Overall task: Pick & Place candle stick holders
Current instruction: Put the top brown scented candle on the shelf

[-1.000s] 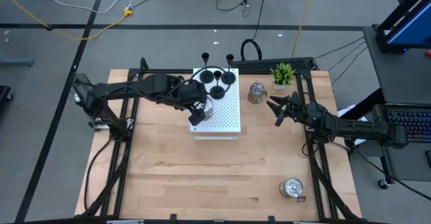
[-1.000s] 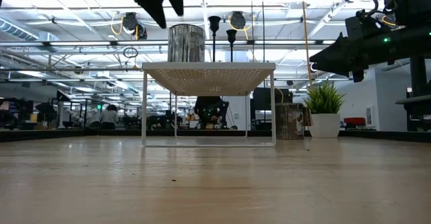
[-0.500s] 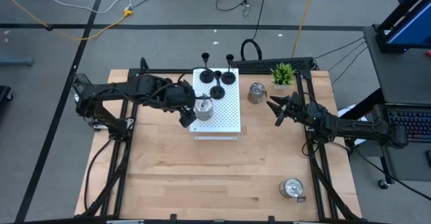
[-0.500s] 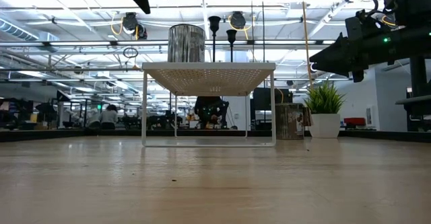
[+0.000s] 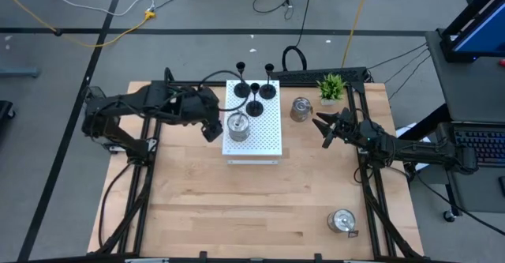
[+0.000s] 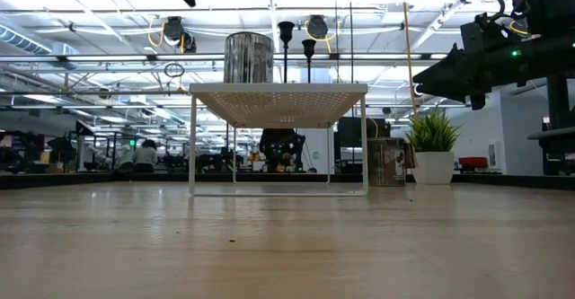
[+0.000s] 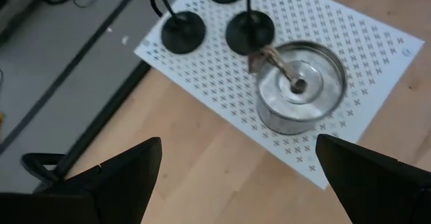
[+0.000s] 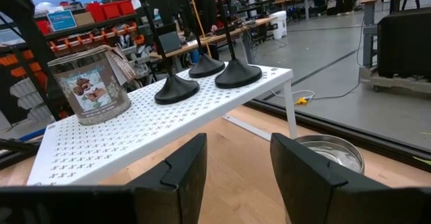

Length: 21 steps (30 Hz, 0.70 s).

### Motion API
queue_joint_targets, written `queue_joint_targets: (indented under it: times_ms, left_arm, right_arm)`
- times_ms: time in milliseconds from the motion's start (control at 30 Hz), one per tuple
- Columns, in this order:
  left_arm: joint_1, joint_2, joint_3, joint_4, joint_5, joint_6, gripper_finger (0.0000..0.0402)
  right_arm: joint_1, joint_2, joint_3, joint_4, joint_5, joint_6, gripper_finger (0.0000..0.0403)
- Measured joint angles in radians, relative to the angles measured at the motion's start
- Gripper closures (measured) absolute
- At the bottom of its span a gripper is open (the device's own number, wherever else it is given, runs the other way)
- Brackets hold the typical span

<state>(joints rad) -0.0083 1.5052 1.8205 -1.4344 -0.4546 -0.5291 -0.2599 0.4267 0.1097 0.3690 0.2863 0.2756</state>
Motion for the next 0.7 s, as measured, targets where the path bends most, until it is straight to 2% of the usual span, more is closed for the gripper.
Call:
queue_joint_targets:
  times_ms: [400,567,700]
  left_arm:
    - [0.014,-0.097,0.000,-0.006,-0.063,0.098,0.0002]
    - [0.021,-0.117,0.000,0.002,-0.123,0.129,0.0002]
    - [0.054,-0.136,-0.001,0.009,-0.066,0.165,0.0002]
  right_arm:
    - [0.000,0.000,0.000,0.005,0.000,0.000,0.0248]
    - [0.000,0.000,0.000,0.007,0.000,0.000,0.0248]
    - [0.000,0.000,0.000,0.006,0.000,0.000,0.0248]
